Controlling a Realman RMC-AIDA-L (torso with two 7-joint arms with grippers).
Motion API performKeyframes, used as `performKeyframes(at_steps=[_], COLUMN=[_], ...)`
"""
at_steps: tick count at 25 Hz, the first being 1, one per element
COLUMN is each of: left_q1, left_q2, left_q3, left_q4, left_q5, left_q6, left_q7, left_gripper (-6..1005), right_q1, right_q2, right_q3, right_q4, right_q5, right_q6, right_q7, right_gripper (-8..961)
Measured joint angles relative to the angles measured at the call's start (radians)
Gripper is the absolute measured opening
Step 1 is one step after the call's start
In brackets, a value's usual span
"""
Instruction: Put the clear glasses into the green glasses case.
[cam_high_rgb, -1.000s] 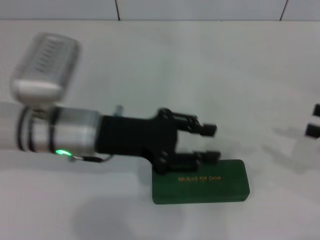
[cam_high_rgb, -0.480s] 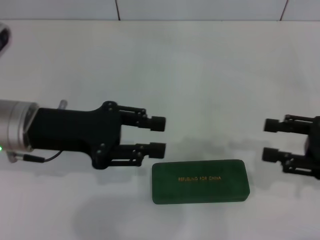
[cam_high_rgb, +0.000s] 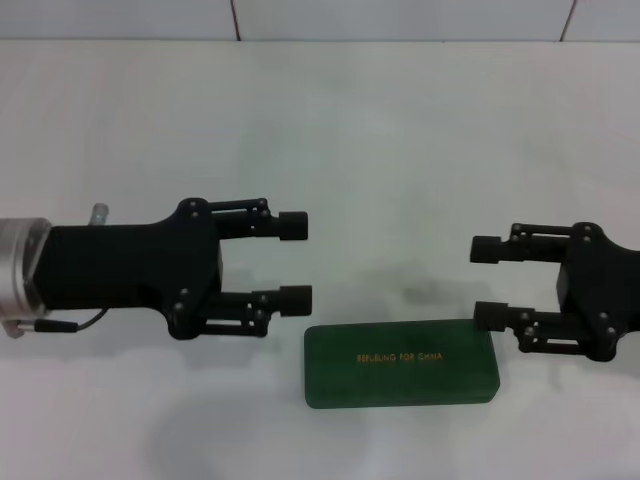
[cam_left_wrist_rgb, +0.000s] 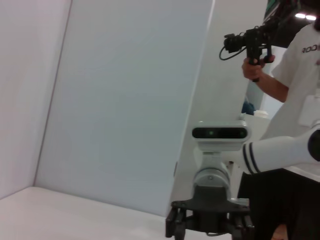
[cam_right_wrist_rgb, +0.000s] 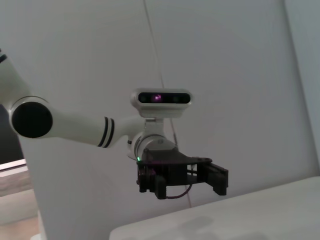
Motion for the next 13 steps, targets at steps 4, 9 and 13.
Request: performKeyframes(at_steps=[4, 9, 13], left_q1=[0.009, 0.028, 0.036], left_q2=[-0.005, -0.007, -0.006], left_q3=[-0.001, -0.001, 0.0], left_q4=[0.0, 0.001, 0.001], left_q5=[0.009, 0.009, 0.01], left_q6=[0.018, 0.022, 0.024], left_q7=[0.009, 0.009, -0.003], left_gripper=[744, 742, 745], right_q1=[0.006, 0.006, -0.001], right_q2=[0.0, -0.003, -0.003], right_q3=[-0.017, -0.051, -0.062], right_q4=[-0.003, -0.016, -0.037], right_q5=[0.005, -0.002, -0.001], right_q6=[-0.006, 0.001, -0.009], right_q7=[0.005, 0.022, 0.027], right_gripper=[634, 634, 634])
